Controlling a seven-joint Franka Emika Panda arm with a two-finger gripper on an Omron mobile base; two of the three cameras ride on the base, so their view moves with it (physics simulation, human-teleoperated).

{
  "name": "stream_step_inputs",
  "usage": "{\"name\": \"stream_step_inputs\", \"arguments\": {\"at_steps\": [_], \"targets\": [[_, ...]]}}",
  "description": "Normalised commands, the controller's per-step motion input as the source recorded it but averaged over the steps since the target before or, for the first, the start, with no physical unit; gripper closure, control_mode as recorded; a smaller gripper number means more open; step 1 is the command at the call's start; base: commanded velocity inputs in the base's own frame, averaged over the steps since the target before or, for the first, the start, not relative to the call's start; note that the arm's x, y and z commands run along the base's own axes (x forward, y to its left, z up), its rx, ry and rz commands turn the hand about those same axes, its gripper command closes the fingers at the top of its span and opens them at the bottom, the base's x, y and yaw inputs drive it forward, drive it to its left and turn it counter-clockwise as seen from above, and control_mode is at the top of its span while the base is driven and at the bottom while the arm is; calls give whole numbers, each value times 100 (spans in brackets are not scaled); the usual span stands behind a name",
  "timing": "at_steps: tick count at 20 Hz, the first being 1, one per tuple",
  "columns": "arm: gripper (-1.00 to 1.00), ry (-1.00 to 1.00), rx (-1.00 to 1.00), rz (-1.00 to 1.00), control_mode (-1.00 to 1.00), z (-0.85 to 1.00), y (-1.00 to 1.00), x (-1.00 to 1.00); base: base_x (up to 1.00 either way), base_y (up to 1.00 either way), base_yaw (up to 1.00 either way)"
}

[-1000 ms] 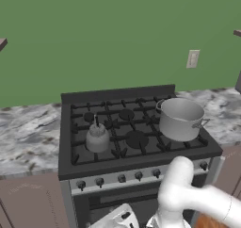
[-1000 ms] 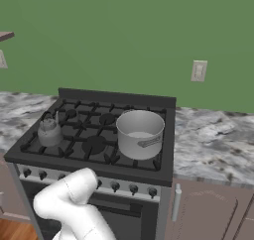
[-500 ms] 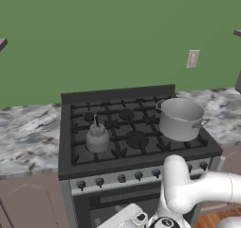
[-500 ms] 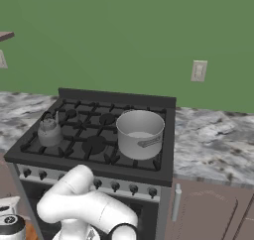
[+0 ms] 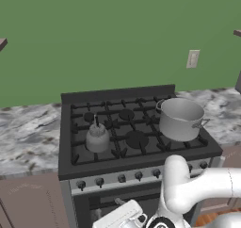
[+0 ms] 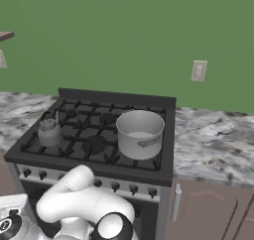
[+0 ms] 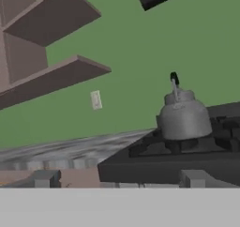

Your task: Pick the kettle from the counter and place it on a stove burner. Then turn the burner on.

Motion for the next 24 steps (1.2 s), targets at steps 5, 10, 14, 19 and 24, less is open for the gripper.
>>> {"name": "stream_step_inputs", "arguments": {"at_steps": [5, 10, 14, 19, 24], "targets": [[-100, 0, 0, -1, -100, 0, 1, 2, 0, 0, 0], [-100, 0, 0, -6, -100, 0, 2, 21, 0, 0, 0], [-100, 0, 0, -6, -100, 0, 1, 34, 0, 0, 0], [-100, 0, 0, -7, -100, 0, 0, 41, 0, 0, 0], [-100, 0, 5, -5, -100, 0, 2, 45, 0, 0, 0]]}}
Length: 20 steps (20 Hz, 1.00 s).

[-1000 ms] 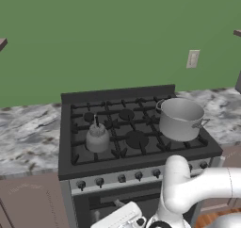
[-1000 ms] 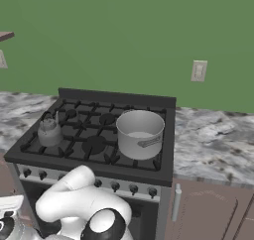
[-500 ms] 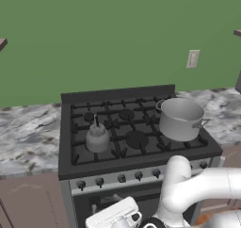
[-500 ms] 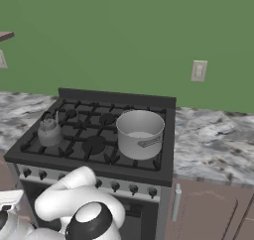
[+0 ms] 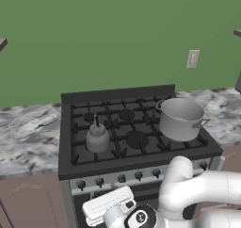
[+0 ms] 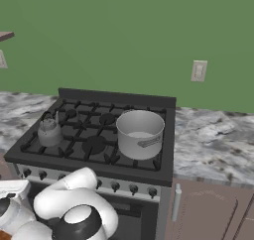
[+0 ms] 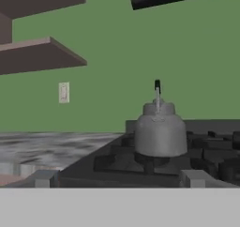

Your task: Pick the kettle from the counter and place it on a stove burner. Then turn the burner on.

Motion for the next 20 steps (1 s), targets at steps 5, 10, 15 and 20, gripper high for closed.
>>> {"name": "stream_step_inputs", "arguments": {"at_steps": [5, 10, 15, 20], "targets": [[-100, 0, 11, -4, -100, -11, 21, 30, 0, 0, 0], [-100, 0, 1, -3, -100, -16, 16, 8, 0, 0, 0], [-100, 5, 0, -2, -100, -53, 8, 0, 0, 0, 0], [-100, 3, 0, -1, -100, -19, 0, 9, 0, 0, 0]]}}
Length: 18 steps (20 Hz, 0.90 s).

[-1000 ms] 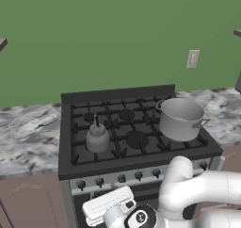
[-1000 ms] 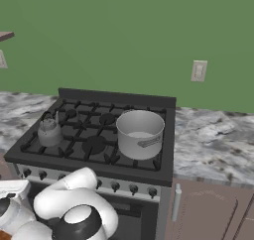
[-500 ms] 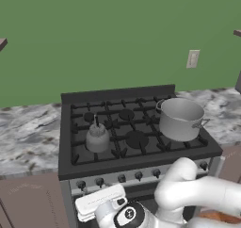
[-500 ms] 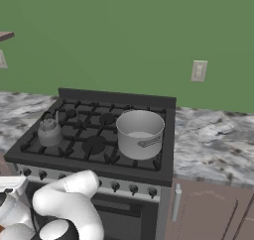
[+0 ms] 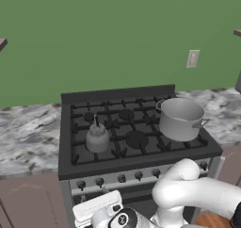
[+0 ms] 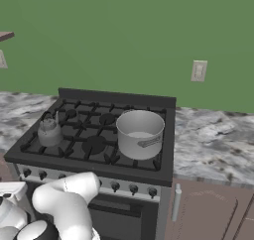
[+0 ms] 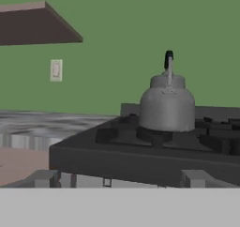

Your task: Pick the kettle from the counter and place it on a stove burner. Then turn the burner on.

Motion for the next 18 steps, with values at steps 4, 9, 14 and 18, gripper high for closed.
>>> {"name": "stream_step_inputs", "arguments": {"at_steps": [4, 9, 14, 18], "targets": [[-100, 3, 0, -2, -100, -6, 0, 26, 0, 0, 0], [-100, 3, 0, 0, -100, 0, 0, 38, 0, 0, 0], [-100, 7, 0, 0, -100, -19, 0, 29, 0, 0, 0], [-100, 10, 0, 0, -100, -35, 0, 17, 0, 0, 0]]}}
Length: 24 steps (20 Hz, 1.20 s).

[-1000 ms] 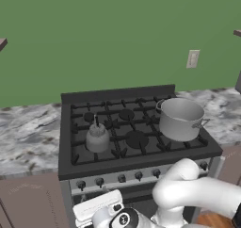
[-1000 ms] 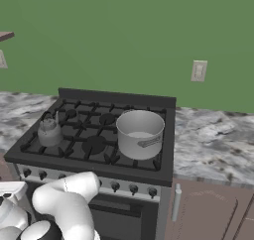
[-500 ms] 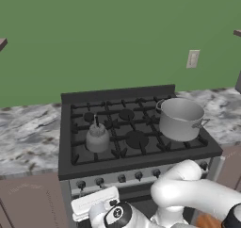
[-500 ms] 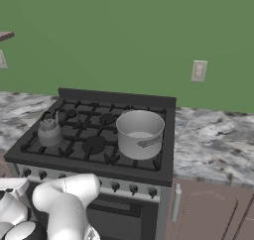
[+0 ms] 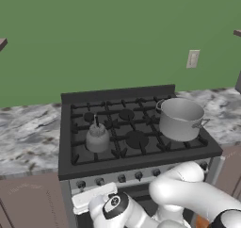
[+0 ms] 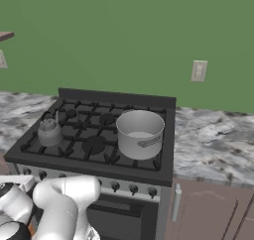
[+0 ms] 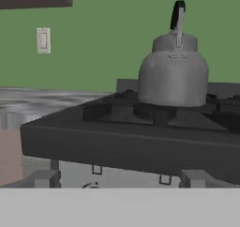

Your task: Pick the kettle from the counter and place it on a stove burner. Then turn the burner on.

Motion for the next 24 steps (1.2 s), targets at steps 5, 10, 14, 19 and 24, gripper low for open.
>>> {"name": "stream_step_inputs", "arguments": {"at_steps": [5, 10, 14, 19, 24], "targets": [[-100, 10, 0, 0, -100, -36, 0, 9, 0, 0, 0], [-100, 0, 0, 0, -100, -9, 4, 19, 0, 0, 0], [-100, 0, 0, -2, -100, -16, 29, 21, 0, 0, 0], [-100, 0, 0, -3, -100, -27, 36, 11, 0, 0, 0], [-100, 12, 0, 0, -100, -25, 4, 0, 0, 0, 0]]}}
